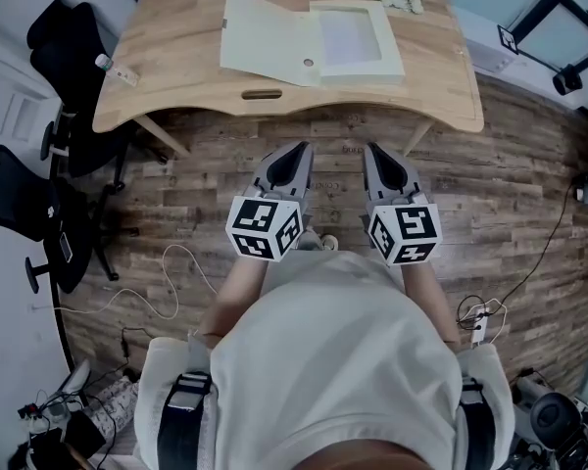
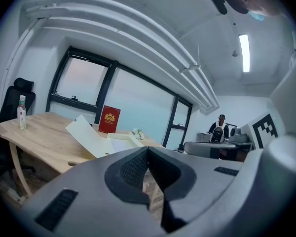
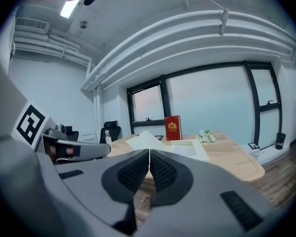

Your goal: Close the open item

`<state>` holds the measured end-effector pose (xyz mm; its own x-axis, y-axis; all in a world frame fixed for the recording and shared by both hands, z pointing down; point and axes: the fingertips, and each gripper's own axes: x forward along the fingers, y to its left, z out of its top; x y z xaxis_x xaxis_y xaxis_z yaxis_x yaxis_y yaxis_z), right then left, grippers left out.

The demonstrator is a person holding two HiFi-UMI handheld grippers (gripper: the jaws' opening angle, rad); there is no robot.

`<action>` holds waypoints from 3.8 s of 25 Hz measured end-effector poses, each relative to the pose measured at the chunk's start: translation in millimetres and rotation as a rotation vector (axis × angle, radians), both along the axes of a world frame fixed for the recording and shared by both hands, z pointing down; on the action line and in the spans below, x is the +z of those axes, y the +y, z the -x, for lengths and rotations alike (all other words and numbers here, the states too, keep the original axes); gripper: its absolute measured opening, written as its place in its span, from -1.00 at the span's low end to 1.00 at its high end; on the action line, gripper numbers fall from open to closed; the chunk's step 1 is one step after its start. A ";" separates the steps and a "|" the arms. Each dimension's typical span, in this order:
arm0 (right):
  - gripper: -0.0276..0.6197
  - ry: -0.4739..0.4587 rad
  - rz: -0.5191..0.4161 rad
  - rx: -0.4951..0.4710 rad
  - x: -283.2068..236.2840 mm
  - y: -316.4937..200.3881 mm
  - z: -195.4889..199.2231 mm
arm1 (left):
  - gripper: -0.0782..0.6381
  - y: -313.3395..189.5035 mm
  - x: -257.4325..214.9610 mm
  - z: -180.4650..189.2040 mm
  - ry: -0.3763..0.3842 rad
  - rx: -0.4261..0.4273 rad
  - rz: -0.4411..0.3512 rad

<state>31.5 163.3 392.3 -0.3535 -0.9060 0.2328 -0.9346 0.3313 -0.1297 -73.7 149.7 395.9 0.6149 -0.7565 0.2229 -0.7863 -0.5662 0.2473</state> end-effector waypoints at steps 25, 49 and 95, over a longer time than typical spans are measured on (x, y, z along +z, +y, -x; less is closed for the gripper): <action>-0.86 0.052 0.009 -0.065 9.6 -31.3 3.8 | -0.73 -41.5 5.6 -4.2 -0.017 -0.018 -0.011; -0.86 0.037 -0.002 -0.080 -1.2 -174.8 -3.3 | -0.73 -181.0 9.1 1.4 0.021 -0.026 0.027; -0.86 0.053 0.003 -0.108 10.4 -325.1 49.0 | -0.72 -333.4 5.0 93.2 0.039 -0.145 0.048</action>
